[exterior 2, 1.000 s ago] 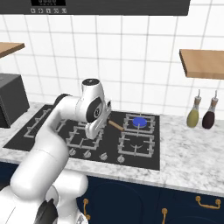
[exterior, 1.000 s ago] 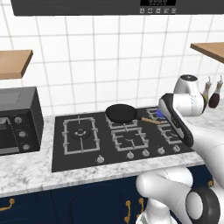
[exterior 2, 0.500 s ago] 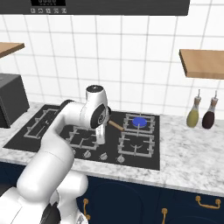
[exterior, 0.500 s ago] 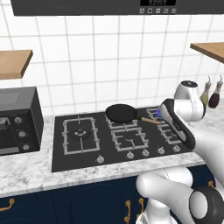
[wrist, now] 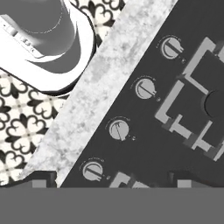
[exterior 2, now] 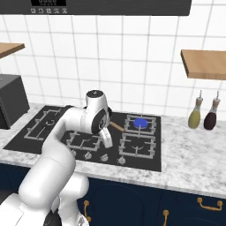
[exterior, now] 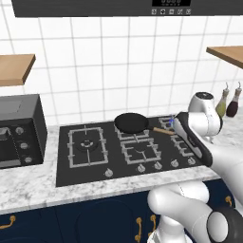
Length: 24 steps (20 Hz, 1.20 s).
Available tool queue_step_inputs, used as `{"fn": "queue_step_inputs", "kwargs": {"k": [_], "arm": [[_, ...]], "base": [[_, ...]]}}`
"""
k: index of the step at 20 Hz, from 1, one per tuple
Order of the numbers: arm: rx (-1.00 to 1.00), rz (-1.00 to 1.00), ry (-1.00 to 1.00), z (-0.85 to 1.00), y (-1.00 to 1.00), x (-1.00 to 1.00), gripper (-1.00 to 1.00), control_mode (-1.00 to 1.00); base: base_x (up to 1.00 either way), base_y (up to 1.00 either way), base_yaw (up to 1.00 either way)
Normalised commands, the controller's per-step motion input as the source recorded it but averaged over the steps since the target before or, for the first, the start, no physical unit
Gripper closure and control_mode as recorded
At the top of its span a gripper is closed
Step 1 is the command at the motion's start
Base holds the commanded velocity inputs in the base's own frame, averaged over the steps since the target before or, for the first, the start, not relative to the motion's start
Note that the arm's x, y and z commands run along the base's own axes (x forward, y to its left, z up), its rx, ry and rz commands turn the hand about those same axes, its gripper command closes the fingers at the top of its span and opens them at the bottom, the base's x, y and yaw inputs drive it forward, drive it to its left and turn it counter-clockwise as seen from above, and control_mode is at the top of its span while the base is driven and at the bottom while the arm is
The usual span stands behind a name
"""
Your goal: Turn off the rear right burner of the stove.
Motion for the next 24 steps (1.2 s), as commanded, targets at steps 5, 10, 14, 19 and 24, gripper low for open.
{"fn": "queue_step_inputs", "kwargs": {"k": [5, 10, 14, 19, 24], "arm": [[0.00, 0.11, 0.00, -0.24, 0.02, -0.17, -1.00, -1.00], [0.00, 0.01, 0.08, -0.20, 0.16, -0.01, -1.00, -1.00], [0.00, 0.00, 0.10, -0.21, 0.31, 0.00, -1.00, -1.00], [0.00, 0.00, 0.04, -0.31, 0.21, 0.00, -1.00, -1.00], [0.00, 0.01, 0.00, -0.22, 0.00, 0.00, -1.00, -1.00]], "base": [[0.00, 0.00, 0.00], [0.00, 0.00, 0.00], [0.00, 0.00, 0.00], [0.00, 0.00, 0.00], [0.00, 0.00, 0.00]]}}
